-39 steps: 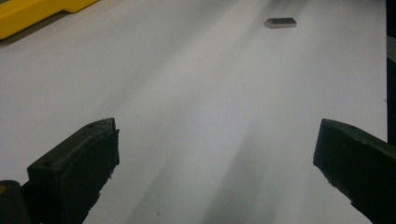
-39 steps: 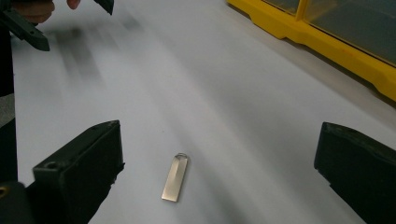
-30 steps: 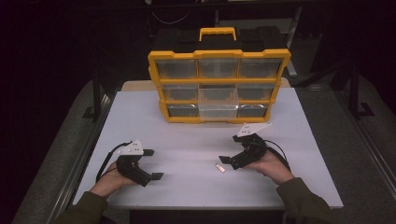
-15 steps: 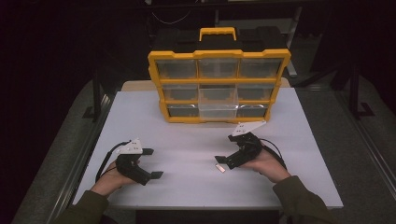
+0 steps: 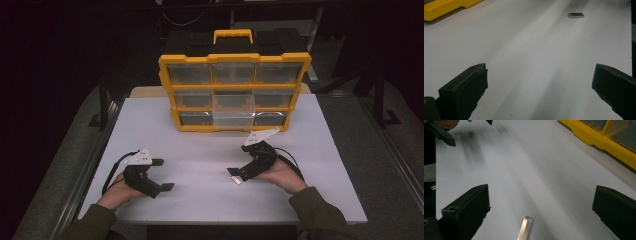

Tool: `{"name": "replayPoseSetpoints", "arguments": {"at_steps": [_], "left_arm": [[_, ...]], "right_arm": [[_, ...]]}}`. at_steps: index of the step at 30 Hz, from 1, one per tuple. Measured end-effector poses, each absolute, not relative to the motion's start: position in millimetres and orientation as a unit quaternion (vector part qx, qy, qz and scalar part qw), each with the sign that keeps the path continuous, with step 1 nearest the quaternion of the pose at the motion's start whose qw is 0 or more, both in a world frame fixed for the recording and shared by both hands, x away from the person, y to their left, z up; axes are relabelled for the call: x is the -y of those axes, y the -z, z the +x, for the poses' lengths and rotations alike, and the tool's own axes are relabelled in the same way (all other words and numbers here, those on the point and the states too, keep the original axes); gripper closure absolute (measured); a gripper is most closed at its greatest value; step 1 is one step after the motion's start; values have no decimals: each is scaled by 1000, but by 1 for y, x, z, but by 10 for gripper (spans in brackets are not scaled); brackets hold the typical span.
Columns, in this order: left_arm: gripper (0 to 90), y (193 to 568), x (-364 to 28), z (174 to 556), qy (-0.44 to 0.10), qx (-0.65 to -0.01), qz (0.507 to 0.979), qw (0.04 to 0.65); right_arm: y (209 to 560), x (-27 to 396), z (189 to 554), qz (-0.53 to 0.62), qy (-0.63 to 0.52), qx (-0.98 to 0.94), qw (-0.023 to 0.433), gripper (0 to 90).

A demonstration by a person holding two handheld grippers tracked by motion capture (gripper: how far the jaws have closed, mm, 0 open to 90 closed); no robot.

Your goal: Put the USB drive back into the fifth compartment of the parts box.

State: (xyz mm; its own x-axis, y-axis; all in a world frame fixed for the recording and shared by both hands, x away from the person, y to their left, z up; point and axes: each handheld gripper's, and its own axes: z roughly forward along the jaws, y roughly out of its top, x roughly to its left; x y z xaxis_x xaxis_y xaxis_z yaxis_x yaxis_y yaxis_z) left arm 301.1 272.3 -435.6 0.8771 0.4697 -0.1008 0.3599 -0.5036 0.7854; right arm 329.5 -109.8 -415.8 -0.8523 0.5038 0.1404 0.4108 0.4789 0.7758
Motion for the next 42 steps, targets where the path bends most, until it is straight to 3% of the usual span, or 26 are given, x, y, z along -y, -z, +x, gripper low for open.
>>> {"name": "replayPoseSetpoints", "arguments": {"at_steps": [42], "left_arm": [[0,436,-274,300,-70,-234,865,439]], "right_arm": [[435,100,321,254,-390,-884,35,33]]}}
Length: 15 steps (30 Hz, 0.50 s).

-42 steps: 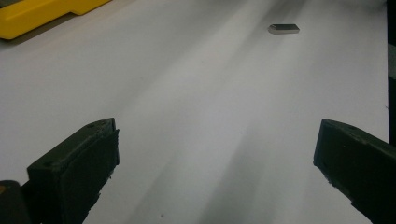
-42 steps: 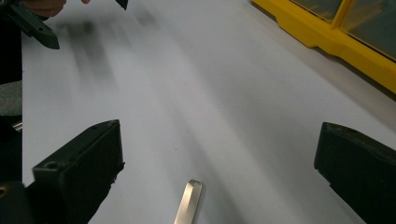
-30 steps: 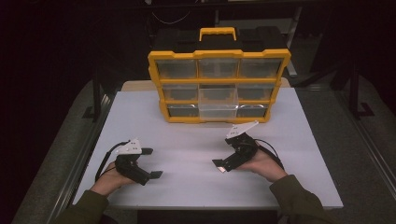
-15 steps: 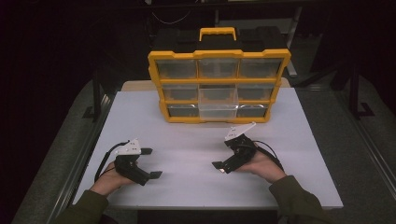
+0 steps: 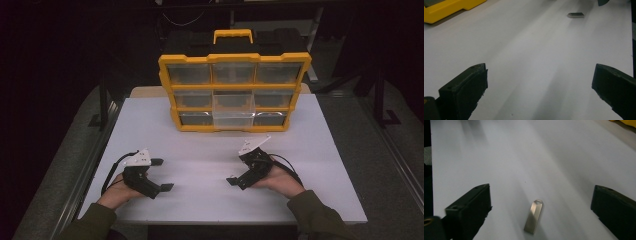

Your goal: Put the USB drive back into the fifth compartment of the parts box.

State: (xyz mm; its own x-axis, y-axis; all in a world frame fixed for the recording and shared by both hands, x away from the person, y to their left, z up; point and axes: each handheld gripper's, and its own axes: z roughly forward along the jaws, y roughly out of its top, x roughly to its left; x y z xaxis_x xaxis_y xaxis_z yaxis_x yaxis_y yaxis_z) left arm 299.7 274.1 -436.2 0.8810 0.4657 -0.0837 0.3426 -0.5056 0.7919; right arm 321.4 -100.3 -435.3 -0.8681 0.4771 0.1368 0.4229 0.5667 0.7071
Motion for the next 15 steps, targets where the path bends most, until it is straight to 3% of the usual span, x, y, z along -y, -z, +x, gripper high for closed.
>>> {"name": "replayPoseSetpoints", "arguments": {"at_steps": [15], "left_arm": [[0,437,-275,300,-71,-236,864,439]], "right_arm": [[441,101,318,254,-385,-886,33,129]]}}
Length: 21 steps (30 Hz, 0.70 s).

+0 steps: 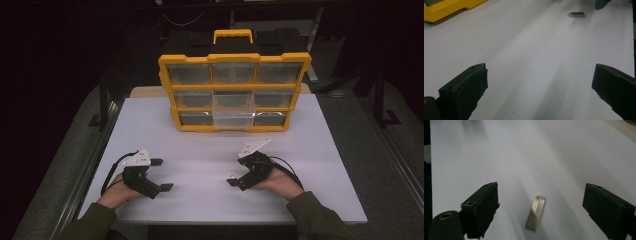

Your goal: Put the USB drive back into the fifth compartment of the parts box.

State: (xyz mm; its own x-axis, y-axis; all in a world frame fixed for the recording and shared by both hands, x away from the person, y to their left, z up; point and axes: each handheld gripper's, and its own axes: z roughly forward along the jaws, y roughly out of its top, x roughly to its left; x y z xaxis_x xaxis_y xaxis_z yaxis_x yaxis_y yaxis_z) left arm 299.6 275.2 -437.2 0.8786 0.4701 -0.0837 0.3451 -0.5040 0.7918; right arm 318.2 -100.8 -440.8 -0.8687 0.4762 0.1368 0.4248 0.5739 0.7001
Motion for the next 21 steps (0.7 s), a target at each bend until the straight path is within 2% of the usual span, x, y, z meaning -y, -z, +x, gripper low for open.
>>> {"name": "replayPoseSetpoints", "arguments": {"at_steps": [2,5,10,11,21], "left_arm": [[0,437,-275,300,-71,-236,864,439],[0,438,-275,300,-70,-236,865,438],[0,438,-275,300,-70,-236,865,438],[0,438,-275,300,-71,-236,864,438],[0,438,-276,300,-70,-237,864,438]], "right_arm": [[441,101,318,255,-384,-887,34,129],[441,101,319,261,-381,-886,36,186],[443,102,318,262,-379,-887,31,224],[444,102,318,261,-378,-888,31,260],[445,103,317,258,-373,-891,26,365]]}}
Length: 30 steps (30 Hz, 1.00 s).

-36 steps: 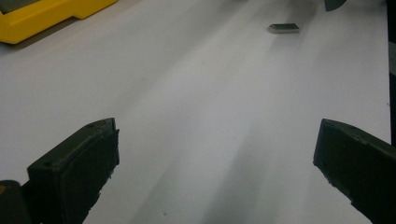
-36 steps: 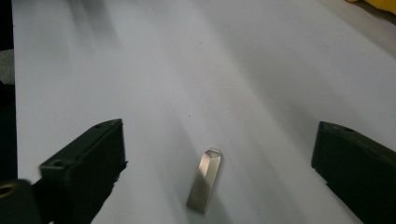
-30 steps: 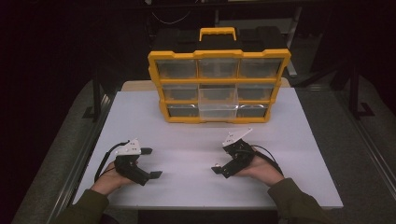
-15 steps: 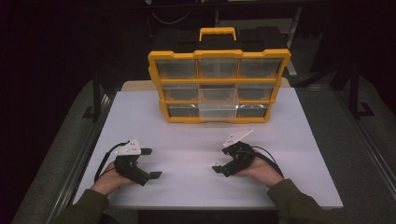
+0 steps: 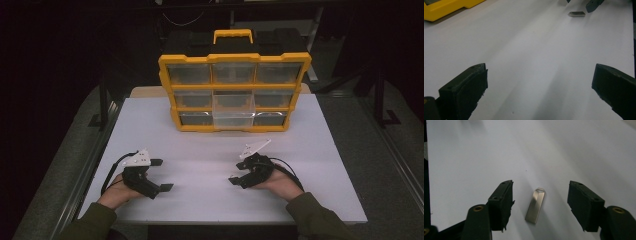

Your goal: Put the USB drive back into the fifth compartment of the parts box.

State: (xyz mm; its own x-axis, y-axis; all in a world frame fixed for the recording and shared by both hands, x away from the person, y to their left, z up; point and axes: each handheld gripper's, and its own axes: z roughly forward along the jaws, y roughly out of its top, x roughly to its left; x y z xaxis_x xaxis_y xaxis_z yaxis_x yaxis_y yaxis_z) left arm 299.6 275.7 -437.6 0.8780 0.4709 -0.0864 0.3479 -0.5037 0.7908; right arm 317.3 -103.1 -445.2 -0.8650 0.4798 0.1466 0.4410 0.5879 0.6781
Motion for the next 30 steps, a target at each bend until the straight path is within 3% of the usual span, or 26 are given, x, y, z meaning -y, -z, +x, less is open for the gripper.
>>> {"name": "replayPoseSetpoints", "arguments": {"at_steps": [20,30], "left_arm": [[0,438,-275,299,-69,-235,865,437],[0,438,-275,299,-69,-234,866,437]], "right_arm": [[451,99,314,240,-343,-908,30,609],[451,98,313,234,-338,-910,43,675]]}}
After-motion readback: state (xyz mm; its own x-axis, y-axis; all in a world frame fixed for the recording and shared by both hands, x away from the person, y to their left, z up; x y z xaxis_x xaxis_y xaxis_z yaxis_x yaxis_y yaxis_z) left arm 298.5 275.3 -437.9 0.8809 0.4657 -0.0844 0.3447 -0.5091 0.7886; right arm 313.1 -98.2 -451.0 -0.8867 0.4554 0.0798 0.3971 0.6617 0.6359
